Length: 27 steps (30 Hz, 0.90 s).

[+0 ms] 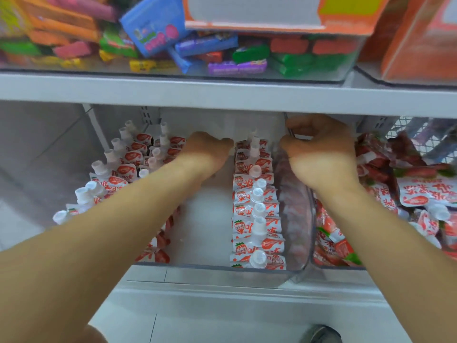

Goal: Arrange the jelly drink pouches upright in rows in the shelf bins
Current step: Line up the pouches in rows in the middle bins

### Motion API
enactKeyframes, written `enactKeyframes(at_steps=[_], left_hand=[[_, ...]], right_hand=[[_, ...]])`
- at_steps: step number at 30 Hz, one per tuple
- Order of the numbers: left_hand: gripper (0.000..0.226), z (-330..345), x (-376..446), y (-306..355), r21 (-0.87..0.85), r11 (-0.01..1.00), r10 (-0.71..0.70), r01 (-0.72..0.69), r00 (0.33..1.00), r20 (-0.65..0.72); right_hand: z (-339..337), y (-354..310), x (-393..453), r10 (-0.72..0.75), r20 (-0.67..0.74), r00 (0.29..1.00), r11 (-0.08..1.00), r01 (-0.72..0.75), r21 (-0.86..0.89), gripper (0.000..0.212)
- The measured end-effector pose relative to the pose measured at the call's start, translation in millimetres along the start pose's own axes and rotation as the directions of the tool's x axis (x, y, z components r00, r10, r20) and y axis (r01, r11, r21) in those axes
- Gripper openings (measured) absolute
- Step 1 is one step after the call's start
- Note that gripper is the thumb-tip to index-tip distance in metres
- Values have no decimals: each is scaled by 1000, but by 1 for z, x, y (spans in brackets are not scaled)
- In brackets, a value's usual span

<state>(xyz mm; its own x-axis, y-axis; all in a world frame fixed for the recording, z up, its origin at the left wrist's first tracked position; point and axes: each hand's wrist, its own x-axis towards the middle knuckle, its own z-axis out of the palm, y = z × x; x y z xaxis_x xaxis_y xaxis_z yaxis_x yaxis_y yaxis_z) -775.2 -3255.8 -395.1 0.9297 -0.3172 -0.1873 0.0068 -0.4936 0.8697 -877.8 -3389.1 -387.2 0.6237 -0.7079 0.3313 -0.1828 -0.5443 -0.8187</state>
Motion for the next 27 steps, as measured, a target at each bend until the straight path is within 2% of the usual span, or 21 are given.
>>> enactKeyframes(at_steps=[2,3,5,7,9,11,13,15,17,18,20,23,27], left_hand=[[22,-5,-42,-4,100,973,217,-210,974,-67],[16,-6,-69,-4,138,920,384,-367,914,-132],[10,-5,-120,5,145,745,667,-651,723,-183],[6,3,-150,15,129,568,823,-813,565,-61],[3,16,-159,25,114,466,870,-877,478,119],[13,30,-157,39,115,400,858,-909,415,303],[24,47,-152,51,246,348,755,-904,426,498],[33,65,-143,60,485,217,546,-847,517,659],[30,82,-142,68,603,104,323,-791,600,732],[26,90,-140,70,606,115,252,-787,613,749],[21,103,-134,68,590,217,180,-778,626,759],[19,116,-125,59,566,345,212,-749,650,730],[23,122,-123,54,556,438,235,-707,687,688]], right_hand=[[-7,0,-4,-16,50,999,1000,16,17,17],[-13,0,-8,-30,74,997,999,29,17,16],[-35,4,-21,-76,127,989,997,78,-9,11],[-67,14,-39,-151,215,965,983,171,-75,7],[-98,32,-55,-232,302,925,950,282,-133,6],[-122,53,-66,-274,372,887,911,364,-196,12],[-139,70,-71,-209,419,884,902,339,-267,25],[-149,79,-71,-141,446,884,896,305,-322,34],[-157,85,-66,-118,484,867,869,326,-372,38],[-162,86,-63,-109,511,853,862,337,-379,37],[-173,87,-53,-66,569,819,861,335,-382,31],[-189,90,-41,-22,635,772,836,363,-413,28],[-199,98,-31,-55,608,792,870,337,-361,5]])
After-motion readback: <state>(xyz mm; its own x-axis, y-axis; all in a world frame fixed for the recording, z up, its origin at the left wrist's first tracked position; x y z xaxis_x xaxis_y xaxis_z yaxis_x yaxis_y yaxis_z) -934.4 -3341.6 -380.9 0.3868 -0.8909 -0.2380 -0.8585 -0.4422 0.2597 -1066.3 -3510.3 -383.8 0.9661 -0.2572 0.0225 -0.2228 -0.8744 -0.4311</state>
